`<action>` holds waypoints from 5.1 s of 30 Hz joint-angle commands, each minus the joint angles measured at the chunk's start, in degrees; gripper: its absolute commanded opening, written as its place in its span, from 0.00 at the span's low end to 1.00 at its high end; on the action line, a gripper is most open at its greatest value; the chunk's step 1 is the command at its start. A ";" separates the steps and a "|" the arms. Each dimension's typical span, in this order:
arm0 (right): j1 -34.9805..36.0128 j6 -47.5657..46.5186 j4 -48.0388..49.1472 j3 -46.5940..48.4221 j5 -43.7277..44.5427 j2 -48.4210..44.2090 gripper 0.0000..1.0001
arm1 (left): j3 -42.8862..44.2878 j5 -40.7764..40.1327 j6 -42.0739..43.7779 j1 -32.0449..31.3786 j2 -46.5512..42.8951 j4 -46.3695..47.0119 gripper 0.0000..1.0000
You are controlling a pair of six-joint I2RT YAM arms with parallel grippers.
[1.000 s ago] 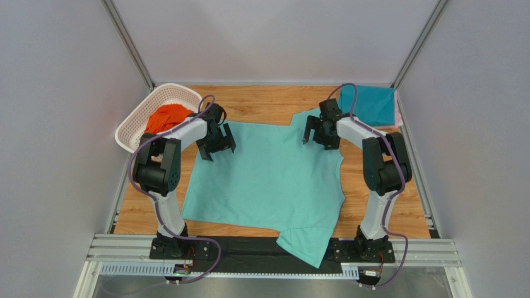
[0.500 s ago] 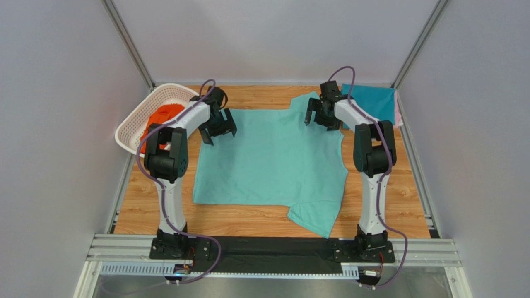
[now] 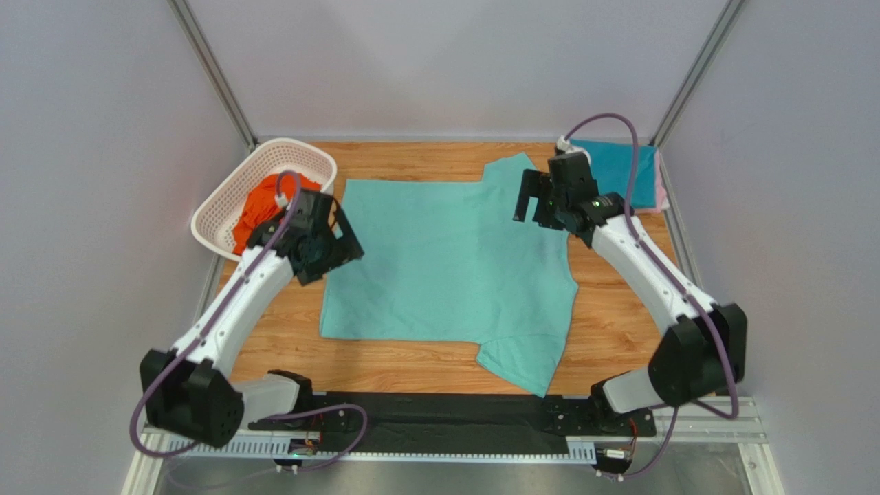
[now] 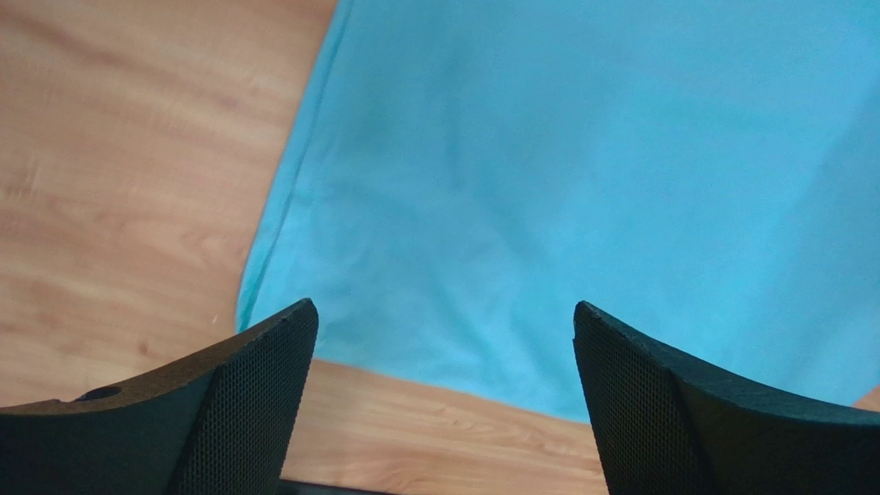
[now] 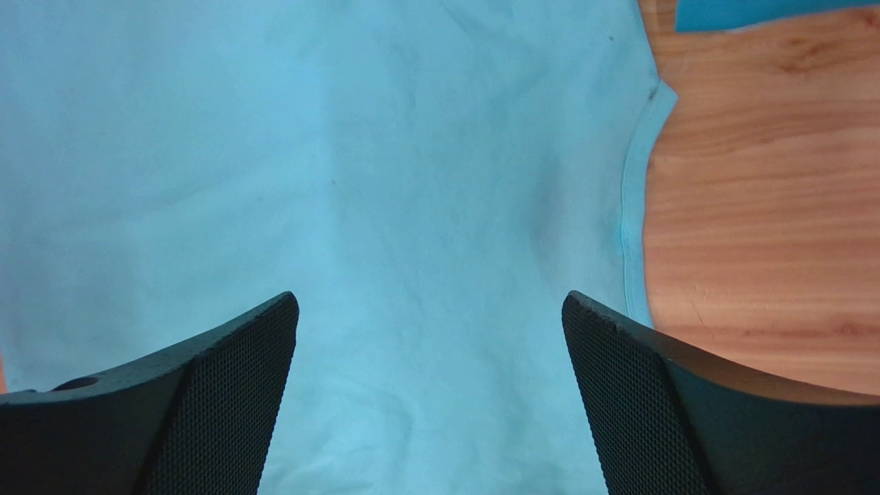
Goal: Fold and stack the t-shirts
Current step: Fold the tshirt
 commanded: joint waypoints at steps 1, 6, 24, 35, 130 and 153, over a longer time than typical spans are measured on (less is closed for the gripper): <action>-0.04 4.44 1.81 -11.17 1.59 -9.88 1.00 | -13.86 -3.04 -7.15 0.26 -10.69 -4.75 1.00; 0.05 5.41 1.99 -23.03 -1.39 -20.20 1.00 | -27.93 -3.30 -11.29 0.34 -24.93 -4.15 1.00; 0.05 4.35 -1.97 -32.73 -7.46 -30.67 1.00 | -34.54 -4.10 -10.94 5.53 -15.82 8.33 0.65; 0.31 5.94 -3.90 -32.55 -7.20 -31.11 1.00 | -36.65 -3.48 -11.38 6.67 -11.52 11.50 0.41; 8.84 -4.78 -5.75 -7.42 6.25 -10.28 0.00 | -11.16 -1.37 -7.77 7.90 0.26 4.91 0.00; 1.54 -17.97 1.55 4.96 1.59 12.74 0.00 | -2.20 -5.68 -7.96 8.61 14.77 9.57 0.00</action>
